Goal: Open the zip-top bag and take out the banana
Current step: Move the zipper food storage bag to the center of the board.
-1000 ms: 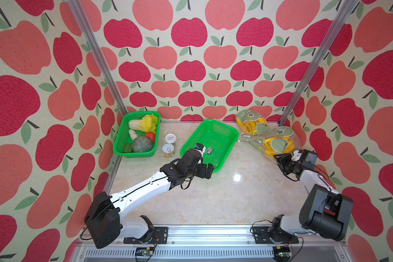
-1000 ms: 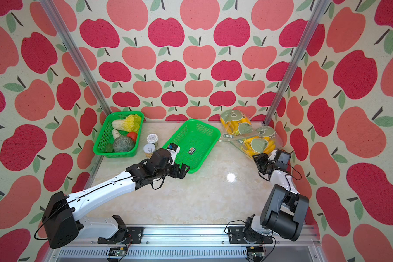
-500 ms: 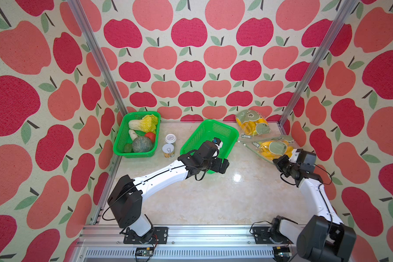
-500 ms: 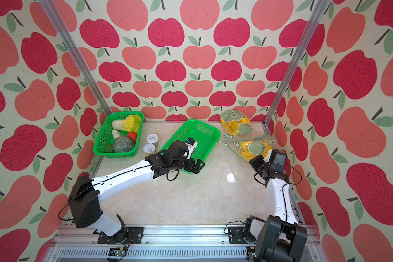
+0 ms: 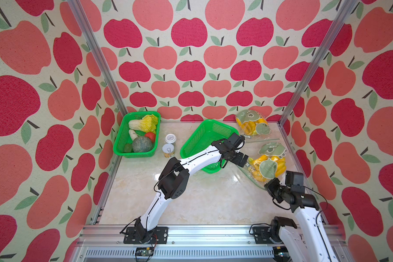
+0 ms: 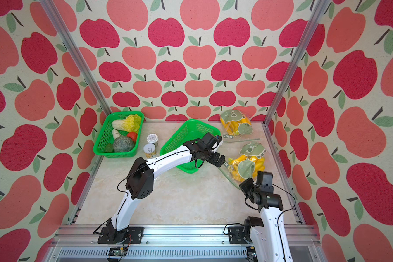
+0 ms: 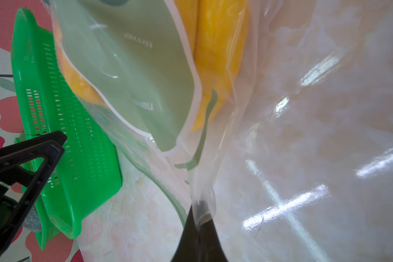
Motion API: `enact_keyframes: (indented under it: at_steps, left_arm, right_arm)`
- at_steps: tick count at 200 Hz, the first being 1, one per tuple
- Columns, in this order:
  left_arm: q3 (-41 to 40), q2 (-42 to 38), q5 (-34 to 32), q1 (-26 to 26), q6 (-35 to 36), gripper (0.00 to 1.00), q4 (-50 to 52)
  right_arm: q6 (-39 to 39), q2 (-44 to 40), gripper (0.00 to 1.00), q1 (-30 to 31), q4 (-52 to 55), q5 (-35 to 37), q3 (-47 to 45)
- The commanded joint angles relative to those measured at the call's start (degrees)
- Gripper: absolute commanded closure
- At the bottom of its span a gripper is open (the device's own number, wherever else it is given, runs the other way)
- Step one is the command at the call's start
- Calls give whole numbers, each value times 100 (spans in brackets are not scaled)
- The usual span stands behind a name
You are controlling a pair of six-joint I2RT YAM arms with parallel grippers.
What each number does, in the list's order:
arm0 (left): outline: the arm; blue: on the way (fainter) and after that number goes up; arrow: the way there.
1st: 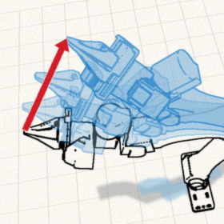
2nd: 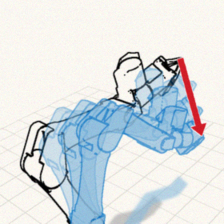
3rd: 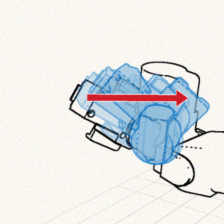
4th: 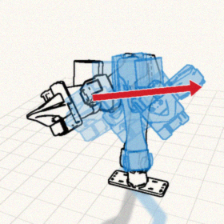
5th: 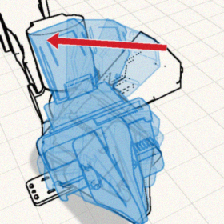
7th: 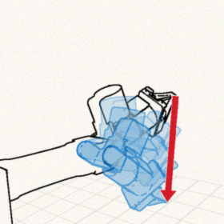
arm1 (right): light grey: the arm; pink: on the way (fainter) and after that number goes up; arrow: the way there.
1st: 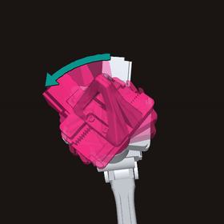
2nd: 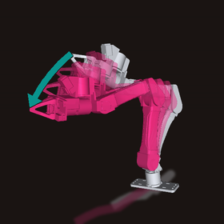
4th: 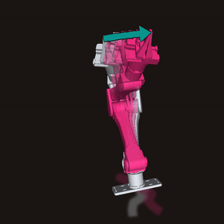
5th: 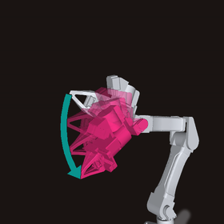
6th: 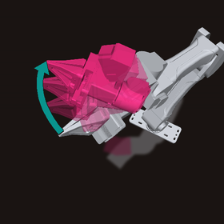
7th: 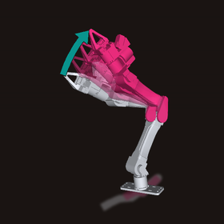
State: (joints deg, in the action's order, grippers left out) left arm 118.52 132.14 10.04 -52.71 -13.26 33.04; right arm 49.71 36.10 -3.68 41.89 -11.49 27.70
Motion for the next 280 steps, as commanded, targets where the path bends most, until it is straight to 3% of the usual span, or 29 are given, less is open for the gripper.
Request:
enact_keyframes:
  at_steps: [1, 54, 69, 94, 122, 146, 167, 219, 254, 280]
  left_arm:
    - [611, 420, 112, -81, 391, 0, 754]
    - [983, 990, 774, -165, 800, 0, 762]
    - [1084, 1206, 933, -161, 866, 4, 824]
    - [1093, 1384, 1058, -164, 808, 20, 788]
    - [854, 1209, 868, -183, 640, 51, 629]
    - [125, 675, 436, -220, 443, 71, 216]
    - [-837, -6, 143, -257, 126, 84, -371]
    - [-2766, -1363, -193, -441, -512, 100, -1335]
    - [-3248, -1686, -227, -711, -794, 100, -1470]
    - [-3312, -1684, -70, -788, -1095, 100, -1597]
  right_arm:
    - [256, -132, 100, 33, 635, 413, -90]
    - [189, 6, 100, 34, 462, 744, -103]
    - [158, 48, 100, 34, 383, 829, -90]
    - [74, 184, 100, 25, 245, 924, -51]
    - [-153, 421, 100, 4, 136, 1135, 32]
    - [-410, 634, 100, -50, -132, 1231, 51]
    - [-674, 1008, 100, -157, -479, 1165, 90]
    - [-1291, 1864, 99, -265, -1287, 719, 473]
    - [-1431, 2026, 90, -265, -1236, 909, 644]
    - [-1190, 1654, 65, -258, -956, 917, 586]
